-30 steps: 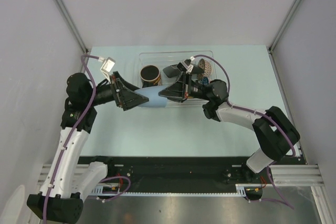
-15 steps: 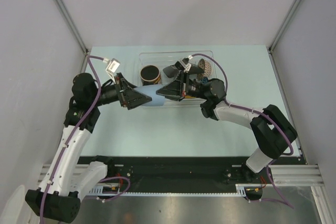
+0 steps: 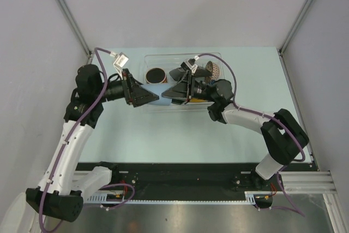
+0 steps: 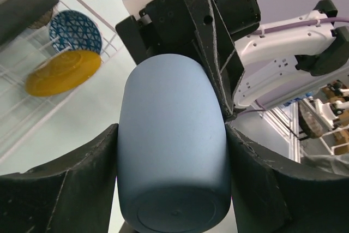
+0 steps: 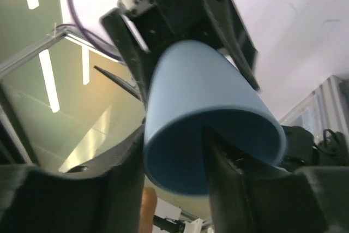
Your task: Load the mixed dishes into the dish rack
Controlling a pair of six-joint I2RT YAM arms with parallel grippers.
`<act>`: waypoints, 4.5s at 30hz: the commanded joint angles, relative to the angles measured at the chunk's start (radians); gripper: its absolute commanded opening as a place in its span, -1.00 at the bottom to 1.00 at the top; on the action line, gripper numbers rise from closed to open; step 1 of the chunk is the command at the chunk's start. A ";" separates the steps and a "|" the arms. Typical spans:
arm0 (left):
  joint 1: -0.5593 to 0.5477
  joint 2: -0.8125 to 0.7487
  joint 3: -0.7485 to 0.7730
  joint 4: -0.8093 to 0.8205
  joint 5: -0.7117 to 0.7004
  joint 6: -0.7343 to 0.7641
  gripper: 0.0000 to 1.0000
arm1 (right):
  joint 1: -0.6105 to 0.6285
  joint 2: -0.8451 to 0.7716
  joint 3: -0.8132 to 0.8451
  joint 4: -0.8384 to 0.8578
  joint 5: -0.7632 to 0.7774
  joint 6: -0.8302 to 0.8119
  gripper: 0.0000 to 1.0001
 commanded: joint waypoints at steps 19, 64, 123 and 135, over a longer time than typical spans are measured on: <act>-0.167 0.719 0.846 -0.777 -0.574 0.730 -0.99 | -0.482 -0.773 -0.010 -1.556 0.138 -1.000 0.77; -0.341 0.938 0.524 -0.475 -0.847 0.874 -1.00 | -0.512 -0.841 -0.193 -1.482 0.095 -0.950 0.66; -0.401 0.773 0.418 -0.433 -0.829 0.825 0.99 | -0.506 -0.859 -0.221 -1.464 0.072 -0.919 0.60; -0.389 0.458 0.426 -0.512 -0.864 0.758 0.99 | -0.492 -0.864 -0.205 -1.511 0.175 -0.985 0.79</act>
